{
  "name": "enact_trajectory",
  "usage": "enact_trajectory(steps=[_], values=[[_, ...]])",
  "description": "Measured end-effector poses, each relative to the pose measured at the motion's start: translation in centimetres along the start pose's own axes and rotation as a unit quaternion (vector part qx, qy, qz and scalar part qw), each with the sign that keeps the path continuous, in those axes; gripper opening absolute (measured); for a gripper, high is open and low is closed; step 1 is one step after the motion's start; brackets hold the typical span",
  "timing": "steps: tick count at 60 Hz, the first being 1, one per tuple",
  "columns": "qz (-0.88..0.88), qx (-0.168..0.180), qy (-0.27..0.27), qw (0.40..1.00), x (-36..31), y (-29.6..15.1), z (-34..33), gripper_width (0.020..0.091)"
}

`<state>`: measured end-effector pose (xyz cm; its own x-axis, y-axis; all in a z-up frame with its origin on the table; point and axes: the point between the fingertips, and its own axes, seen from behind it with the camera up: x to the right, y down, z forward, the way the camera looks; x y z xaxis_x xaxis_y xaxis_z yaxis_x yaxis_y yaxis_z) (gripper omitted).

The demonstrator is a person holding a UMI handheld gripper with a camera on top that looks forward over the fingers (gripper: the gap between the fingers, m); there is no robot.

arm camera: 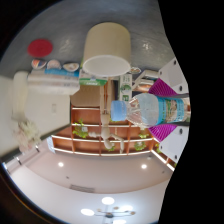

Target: Pour water

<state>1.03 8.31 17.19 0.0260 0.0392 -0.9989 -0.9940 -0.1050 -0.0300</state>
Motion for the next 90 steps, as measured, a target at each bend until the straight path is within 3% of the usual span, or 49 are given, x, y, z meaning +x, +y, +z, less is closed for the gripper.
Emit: enact_trajectory(steps=[6,12,21,30,34,45,59,75,83,87,90], values=[[-0.199,-0.005,0.013,0.980,-2.1,-1.2,-0.5,0.0318],[-0.393,0.013,0.045,0.918,-3.1,-4.2,-0.9,0.0316],[-0.632,0.055,0.166,0.755,-2.1,-12.7,-2.3,0.0315],[-0.699,0.090,0.294,0.646,-0.6,-21.7,-4.9,0.0315],[-0.692,0.101,0.324,0.637,0.9,-24.7,-5.4,0.0323],[-0.665,0.103,0.340,0.657,6.3,-30.3,-5.1,0.0323],[-0.629,0.103,0.306,0.707,10.0,-31.4,-4.6,0.0323],[-0.635,0.098,0.301,0.704,10.2,-30.9,-4.6,0.0480],[-0.649,0.085,0.289,0.699,9.8,-29.0,-5.4,0.0656],[-0.661,0.081,0.284,0.690,9.4,-27.8,-6.3,0.0797],[-0.665,0.076,0.283,0.687,9.2,-26.9,-7.3,0.0826]])
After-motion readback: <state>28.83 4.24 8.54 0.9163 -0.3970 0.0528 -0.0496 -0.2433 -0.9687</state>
